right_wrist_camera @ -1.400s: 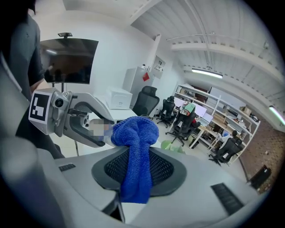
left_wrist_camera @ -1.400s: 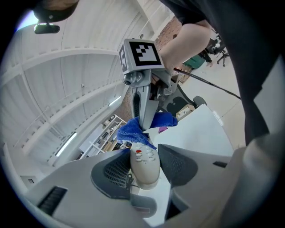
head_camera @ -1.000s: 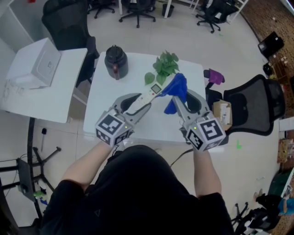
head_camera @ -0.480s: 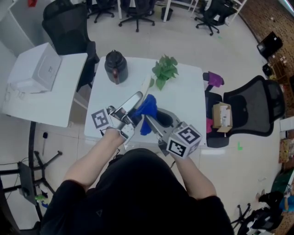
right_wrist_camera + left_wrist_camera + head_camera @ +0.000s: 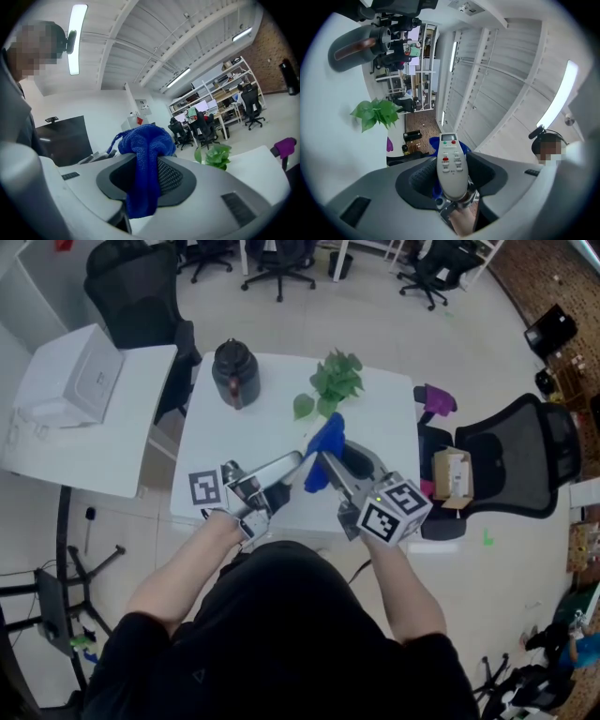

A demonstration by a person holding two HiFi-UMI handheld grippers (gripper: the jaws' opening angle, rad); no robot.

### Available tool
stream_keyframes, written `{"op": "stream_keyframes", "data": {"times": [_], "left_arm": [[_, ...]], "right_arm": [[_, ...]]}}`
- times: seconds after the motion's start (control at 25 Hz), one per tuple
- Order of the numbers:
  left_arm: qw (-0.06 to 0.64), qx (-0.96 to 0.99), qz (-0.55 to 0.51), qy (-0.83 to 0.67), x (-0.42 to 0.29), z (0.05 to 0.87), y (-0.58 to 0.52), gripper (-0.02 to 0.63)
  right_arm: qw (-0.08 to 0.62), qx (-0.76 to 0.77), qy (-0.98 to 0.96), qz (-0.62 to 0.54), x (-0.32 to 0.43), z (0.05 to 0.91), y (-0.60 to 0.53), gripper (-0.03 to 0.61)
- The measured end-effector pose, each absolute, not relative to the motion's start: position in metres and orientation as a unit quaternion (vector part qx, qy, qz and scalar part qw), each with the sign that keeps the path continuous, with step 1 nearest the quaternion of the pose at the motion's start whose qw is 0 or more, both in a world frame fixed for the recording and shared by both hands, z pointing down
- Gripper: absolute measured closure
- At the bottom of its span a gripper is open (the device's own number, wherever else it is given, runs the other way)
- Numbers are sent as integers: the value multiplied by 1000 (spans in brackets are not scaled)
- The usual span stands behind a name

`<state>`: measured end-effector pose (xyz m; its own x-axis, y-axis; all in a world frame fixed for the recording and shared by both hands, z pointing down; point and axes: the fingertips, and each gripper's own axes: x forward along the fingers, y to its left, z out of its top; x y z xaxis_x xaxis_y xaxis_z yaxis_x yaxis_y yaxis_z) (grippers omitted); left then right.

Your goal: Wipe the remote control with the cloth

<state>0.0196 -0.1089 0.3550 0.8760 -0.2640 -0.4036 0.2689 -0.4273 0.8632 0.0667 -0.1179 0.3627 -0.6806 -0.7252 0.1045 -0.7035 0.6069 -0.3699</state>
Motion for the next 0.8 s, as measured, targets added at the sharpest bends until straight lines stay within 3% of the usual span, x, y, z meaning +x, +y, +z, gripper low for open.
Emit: {"op": "stream_keyframes", "data": {"times": [0.36,0.64,0.8], "left_arm": [[537,802,-263,-6,17,358,-113,413],[529,793,-300,-25,8,344,-141,413],[530,802,-276,-1,15,345,-129,413]], "right_arm": [[66,-424,887,-174,90,338,-118,460],[8,-299,927,-227,22,376,-81,460],[4,-291,928,-233,21,378,-81,460]]}}
